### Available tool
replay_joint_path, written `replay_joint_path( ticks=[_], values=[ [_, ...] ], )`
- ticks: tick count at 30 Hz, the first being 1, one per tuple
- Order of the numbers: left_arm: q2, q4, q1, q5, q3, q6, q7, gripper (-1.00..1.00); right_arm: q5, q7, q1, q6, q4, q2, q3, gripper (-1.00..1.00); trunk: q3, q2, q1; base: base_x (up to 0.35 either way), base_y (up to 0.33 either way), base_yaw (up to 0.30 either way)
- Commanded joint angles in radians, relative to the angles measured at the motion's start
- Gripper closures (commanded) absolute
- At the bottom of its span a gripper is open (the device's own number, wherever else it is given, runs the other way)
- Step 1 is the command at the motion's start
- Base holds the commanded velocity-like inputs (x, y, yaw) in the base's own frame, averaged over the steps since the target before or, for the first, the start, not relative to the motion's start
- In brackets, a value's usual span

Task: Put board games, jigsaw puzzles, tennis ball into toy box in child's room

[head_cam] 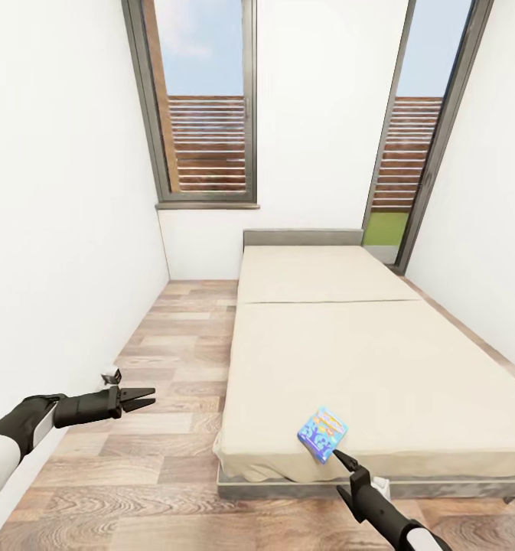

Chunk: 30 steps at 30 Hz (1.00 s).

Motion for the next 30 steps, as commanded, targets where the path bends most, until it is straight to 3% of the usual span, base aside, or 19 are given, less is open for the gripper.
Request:
replay_joint_path(
  ticks=[1, 30],
  values=[
    [0.0, 0.0, -0.001, -0.001, 0.001, 0.011, -0.004, -1.0, -0.004, 0.003, -0.001, 0.008, 0.0, 0.0, -0.006, -1.0, -0.001, -0.001, 0.0, 0.0, 0.0, 0.0],
    [0.0, 0.0, -0.001, -0.001, 0.002, 0.011, -0.004, -1.0, -0.005, 0.012, -0.001, 0.022, 0.002, -0.003, -0.006, -1.0, -0.001, -0.001, 0.0, 0.036, 0.013, 0.0]
  ],
)
